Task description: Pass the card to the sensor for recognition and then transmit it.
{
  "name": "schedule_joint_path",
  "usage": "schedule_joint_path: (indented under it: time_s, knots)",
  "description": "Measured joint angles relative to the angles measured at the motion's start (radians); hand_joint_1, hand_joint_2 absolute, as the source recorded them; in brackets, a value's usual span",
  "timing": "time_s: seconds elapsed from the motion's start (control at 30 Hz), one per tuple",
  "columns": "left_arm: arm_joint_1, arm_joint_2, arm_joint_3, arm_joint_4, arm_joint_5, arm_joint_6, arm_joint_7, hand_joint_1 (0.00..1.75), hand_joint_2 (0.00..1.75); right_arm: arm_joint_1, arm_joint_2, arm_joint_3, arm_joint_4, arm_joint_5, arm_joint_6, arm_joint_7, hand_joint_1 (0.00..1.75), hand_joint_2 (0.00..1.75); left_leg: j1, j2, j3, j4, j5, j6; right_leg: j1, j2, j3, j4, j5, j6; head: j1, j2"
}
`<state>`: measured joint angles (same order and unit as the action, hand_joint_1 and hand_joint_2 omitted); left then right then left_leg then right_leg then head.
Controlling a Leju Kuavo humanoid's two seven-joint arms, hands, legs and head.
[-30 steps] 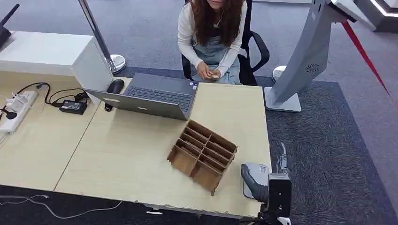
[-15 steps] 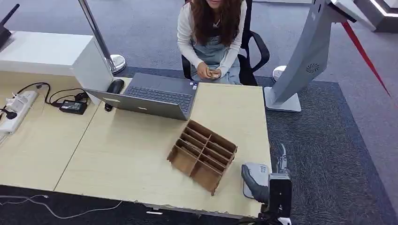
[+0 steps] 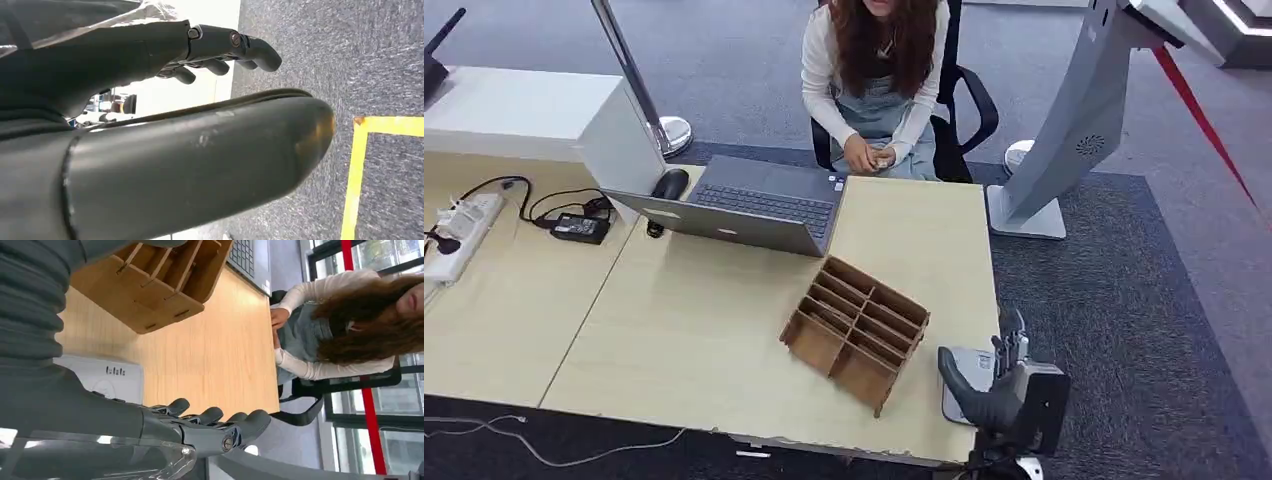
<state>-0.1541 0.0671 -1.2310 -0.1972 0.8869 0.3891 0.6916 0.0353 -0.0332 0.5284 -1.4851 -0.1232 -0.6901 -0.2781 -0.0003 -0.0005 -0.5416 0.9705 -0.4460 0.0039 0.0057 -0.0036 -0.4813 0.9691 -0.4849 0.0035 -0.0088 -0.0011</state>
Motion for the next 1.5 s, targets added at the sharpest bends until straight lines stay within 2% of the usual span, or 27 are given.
schedule_joint_path:
  time_s: [0.37,0.53,0.6,1.07,1.5]
  knots:
    - [0.000,0.002,0.000,-0.007,-0.001,0.008,0.000,0.00,0.00,0.000,-0.018,0.017,0.000,-0.002,0.000,-0.021,0.00,1.75,0.000,0.000,0.000,0.000,0.000,0.000,0.000,0.000,0.000,0.000,0.000,0.000,0.000,0.000]
    - [0.001,0.002,0.000,-0.010,0.000,0.011,0.000,0.00,0.00,0.022,-0.008,0.001,-0.009,0.205,0.000,-0.004,0.00,1.75,0.000,0.000,0.000,0.000,0.000,0.000,0.000,0.000,0.000,0.000,0.000,0.000,0.000,0.000]
    - [0.001,0.002,0.000,-0.011,0.000,0.014,0.000,0.00,0.00,0.031,0.001,-0.013,-0.012,0.248,0.000,0.005,0.00,1.75,0.000,0.000,0.000,0.000,0.000,0.000,0.000,0.000,0.000,0.000,0.000,0.000,0.000,0.000]
    - [0.001,0.002,0.000,-0.014,0.002,0.026,-0.001,0.00,0.00,0.053,0.028,-0.043,-0.020,0.281,0.000,0.007,0.00,1.75,0.000,0.000,0.000,0.000,0.000,0.000,0.000,0.000,0.000,0.000,0.000,0.000,0.000,0.000]
    - [0.002,0.003,0.000,-0.015,-0.038,0.011,-0.010,0.00,0.00,0.067,0.016,-0.087,-0.033,0.231,0.000,0.007,0.00,1.75,0.000,0.000,0.000,0.000,0.000,0.000,0.000,0.000,0.000,0.000,0.000,0.000,0.000,0.000]
